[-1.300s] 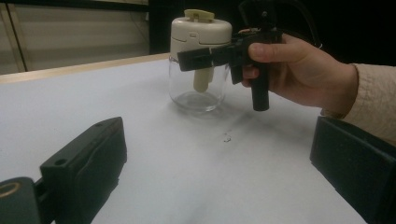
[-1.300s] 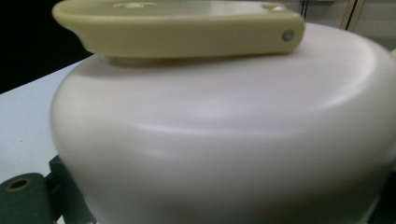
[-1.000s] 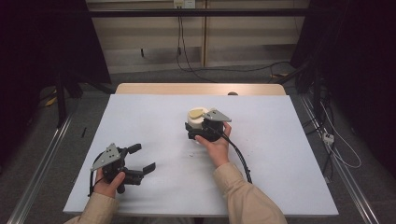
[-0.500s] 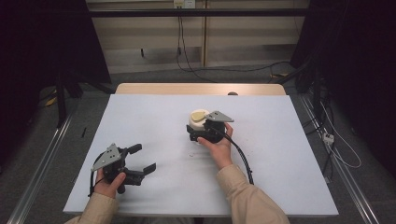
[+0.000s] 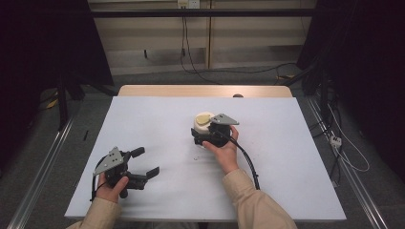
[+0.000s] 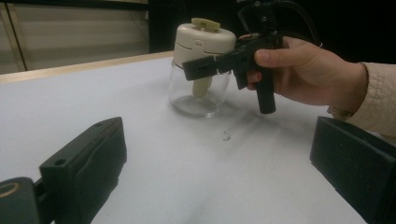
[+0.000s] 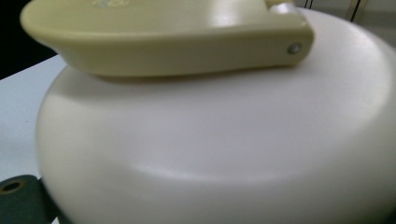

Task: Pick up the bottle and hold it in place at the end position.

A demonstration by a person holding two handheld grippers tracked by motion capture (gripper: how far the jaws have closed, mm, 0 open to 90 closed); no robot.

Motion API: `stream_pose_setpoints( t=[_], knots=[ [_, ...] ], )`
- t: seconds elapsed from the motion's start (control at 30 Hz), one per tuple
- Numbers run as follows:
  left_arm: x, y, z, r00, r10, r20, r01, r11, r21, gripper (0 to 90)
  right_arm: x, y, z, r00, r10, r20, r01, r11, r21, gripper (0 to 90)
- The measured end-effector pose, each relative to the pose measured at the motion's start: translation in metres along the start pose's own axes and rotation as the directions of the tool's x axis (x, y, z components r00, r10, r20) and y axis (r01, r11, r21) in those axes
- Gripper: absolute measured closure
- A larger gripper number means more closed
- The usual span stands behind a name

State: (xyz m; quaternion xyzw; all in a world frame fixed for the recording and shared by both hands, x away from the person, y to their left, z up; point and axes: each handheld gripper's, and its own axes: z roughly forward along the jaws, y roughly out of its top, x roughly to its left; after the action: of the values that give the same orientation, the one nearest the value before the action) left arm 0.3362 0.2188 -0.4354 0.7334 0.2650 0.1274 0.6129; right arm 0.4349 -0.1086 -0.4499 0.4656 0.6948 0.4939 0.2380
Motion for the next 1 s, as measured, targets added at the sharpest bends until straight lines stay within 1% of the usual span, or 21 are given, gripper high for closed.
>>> stream_pose_setpoints(
  t=[0.17, 0.37, 0.47, 0.53, 0.7, 0.77, 0.83, 0.9, 1.0],
  knots=[
    [0.0000, 0.0000, 0.0002, 1.0000, 0.001, 0.001, -0.001, 1.0000, 0.003, 3.4, 0.0003, 0.0000, 0.0001, 1.0000, -0.006, 0.004, 0.006, 1.000, 0.002, 4.9],
    [-0.0002, -0.0002, 0.0004, 1.0000, -0.001, 0.002, 0.001, 1.0000, 0.004, 3.4, -0.0001, 0.0000, -0.0003, 1.0000, -0.003, 0.000, 0.003, 1.000, 0.008, 4.8],
    [-0.0002, -0.0004, 0.0007, 1.0000, -0.004, 0.000, 0.004, 1.0000, 0.004, 3.4, 0.0001, 0.0001, -0.0010, 1.0000, 0.008, 0.003, -0.008, 1.000, 0.015, 4.5],
    [-0.0002, -0.0004, 0.0009, 1.0000, -0.003, 0.003, 0.003, 1.0000, 0.004, 3.4, 0.0007, 0.0003, -0.0013, 1.0000, 0.002, 0.007, -0.003, 1.000, 0.018, 4.4],
    [-0.0004, -0.0004, 0.0010, 1.0000, -0.003, 0.004, 0.003, 1.0000, 0.006, 3.4, 0.0007, -0.0002, -0.0021, 1.0000, 0.006, 0.006, -0.006, 1.000, 0.021, 4.2],
    [-0.0002, -0.0005, 0.0010, 1.0000, -0.001, 0.005, 0.001, 1.0000, 0.008, 3.4, 0.0009, -0.0011, -0.0029, 0.9999, 0.011, 0.010, -0.011, 1.000, 0.019, 3.9],
    [-0.0001, -0.0005, 0.0013, 1.0000, -0.001, 0.005, 0.001, 1.0000, 0.008, 3.4, 0.0004, -0.0023, -0.0039, 0.9997, 0.024, 0.005, -0.024, 0.999, 0.027, 3.2],
    [-0.0001, -0.0006, 0.0015, 1.0000, 0.000, 0.005, -0.001, 0.9999, 0.011, 3.4, 0.0012, -0.0025, -0.0052, 0.9993, 0.034, 0.014, -0.035, 0.999, 0.031, 3.0],
    [-0.0003, -0.0007, 0.0021, 1.0000, -0.002, 0.004, 0.002, 1.0000, 0.009, 3.4, 0.0028, -0.0029, -0.0073, 0.9995, 0.022, 0.021, -0.022, 0.999, 0.035, 2.9]
  ],
)
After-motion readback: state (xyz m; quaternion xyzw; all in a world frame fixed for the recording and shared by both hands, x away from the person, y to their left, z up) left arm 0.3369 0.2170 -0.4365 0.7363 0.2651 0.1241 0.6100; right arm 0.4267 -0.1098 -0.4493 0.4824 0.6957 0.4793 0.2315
